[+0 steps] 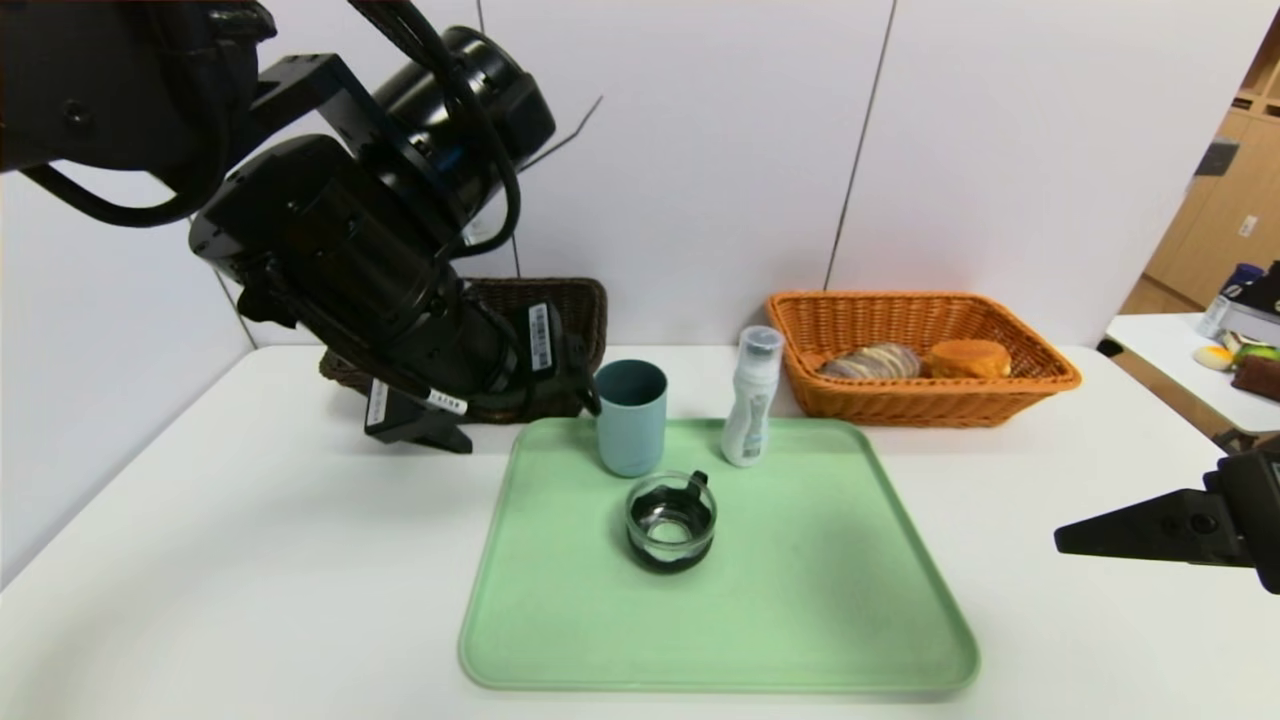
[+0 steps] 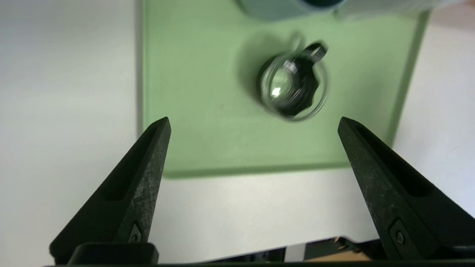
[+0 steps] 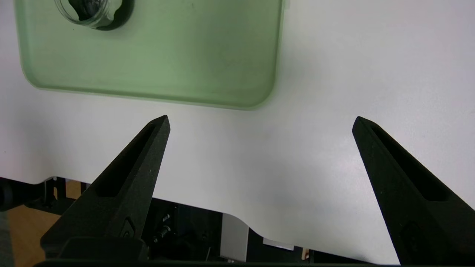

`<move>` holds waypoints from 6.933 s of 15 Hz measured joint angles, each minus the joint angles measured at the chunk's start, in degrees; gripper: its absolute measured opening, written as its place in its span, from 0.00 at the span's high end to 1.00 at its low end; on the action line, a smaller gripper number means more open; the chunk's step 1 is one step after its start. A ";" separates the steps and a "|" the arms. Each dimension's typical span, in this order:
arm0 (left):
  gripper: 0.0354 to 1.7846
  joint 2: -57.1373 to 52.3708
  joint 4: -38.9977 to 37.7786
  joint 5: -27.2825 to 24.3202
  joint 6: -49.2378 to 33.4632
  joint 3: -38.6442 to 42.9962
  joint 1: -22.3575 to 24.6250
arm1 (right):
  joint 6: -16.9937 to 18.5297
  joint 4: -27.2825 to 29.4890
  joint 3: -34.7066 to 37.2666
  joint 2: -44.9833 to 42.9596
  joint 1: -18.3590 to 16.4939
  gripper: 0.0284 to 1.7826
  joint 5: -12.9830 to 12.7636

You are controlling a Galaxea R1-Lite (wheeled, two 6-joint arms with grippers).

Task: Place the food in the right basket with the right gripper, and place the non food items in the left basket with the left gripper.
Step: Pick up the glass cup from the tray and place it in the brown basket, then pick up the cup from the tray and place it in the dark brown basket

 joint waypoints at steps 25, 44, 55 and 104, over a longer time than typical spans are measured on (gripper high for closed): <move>0.06 17.70 -4.27 -0.63 2.73 -2.32 -3.69 | 0.63 -11.67 9.53 -0.07 0.88 0.05 -1.91; 0.97 21.31 -6.17 -3.58 2.56 -2.40 -3.40 | 0.35 -11.80 11.06 -0.94 0.94 0.04 -0.83; 0.97 7.17 -6.11 -28.49 5.92 -2.24 -2.77 | 0.35 -11.80 11.89 -0.41 2.07 0.04 -0.09; 0.07 -4.16 -62.04 28.98 12.68 42.91 -5.71 | -3.04 -39.01 23.82 -3.44 1.90 0.04 -11.84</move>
